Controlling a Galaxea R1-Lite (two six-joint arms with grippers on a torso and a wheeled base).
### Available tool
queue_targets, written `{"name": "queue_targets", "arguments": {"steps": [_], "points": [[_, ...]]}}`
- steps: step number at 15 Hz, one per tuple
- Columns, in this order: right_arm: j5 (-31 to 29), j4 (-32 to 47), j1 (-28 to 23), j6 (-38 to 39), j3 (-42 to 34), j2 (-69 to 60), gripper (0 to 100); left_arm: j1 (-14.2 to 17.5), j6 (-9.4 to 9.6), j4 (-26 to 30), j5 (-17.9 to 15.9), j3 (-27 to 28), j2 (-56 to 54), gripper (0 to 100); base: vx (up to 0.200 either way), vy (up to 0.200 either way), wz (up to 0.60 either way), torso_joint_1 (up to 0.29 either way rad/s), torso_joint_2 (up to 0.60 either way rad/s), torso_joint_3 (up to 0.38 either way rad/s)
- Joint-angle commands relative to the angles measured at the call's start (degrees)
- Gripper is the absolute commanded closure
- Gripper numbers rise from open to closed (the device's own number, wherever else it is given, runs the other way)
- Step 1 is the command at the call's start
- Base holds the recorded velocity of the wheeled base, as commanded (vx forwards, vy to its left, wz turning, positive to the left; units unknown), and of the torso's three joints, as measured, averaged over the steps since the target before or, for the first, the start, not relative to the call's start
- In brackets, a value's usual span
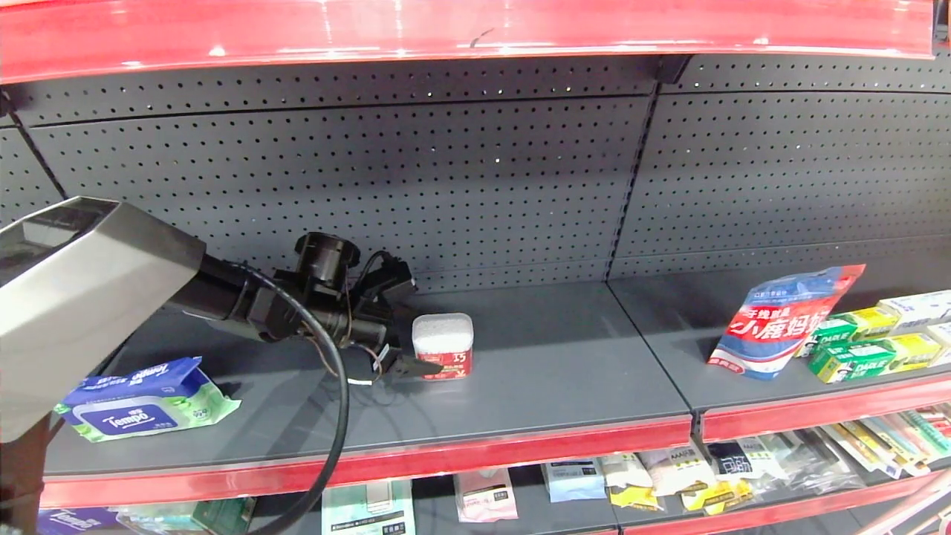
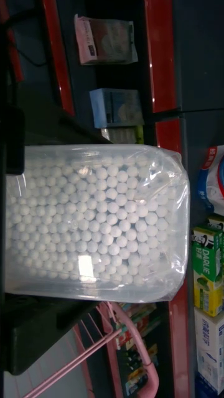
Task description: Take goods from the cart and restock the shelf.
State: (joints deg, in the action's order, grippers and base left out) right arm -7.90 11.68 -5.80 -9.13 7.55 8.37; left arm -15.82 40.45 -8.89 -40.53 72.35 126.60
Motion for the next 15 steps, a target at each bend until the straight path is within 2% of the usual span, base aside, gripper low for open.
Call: {"name": "queue_targets", "arguments": {"steps": [1,15], "points": [[-0.01,0.01,0.00,-0.01,0.01,0.33,100,0.00,-0.02,0.01,0.02,0.07,0.40,0,0.000,0.000,0.00,0.000,0.00,0.000],[-0.10,0.01,0.00,-0.01,0.01,0.85,100,-0.61,-0.02,0.10,0.37,5.52,5.24,0,0.000,0.000,0.00,0.000,0.00,0.000]]}}
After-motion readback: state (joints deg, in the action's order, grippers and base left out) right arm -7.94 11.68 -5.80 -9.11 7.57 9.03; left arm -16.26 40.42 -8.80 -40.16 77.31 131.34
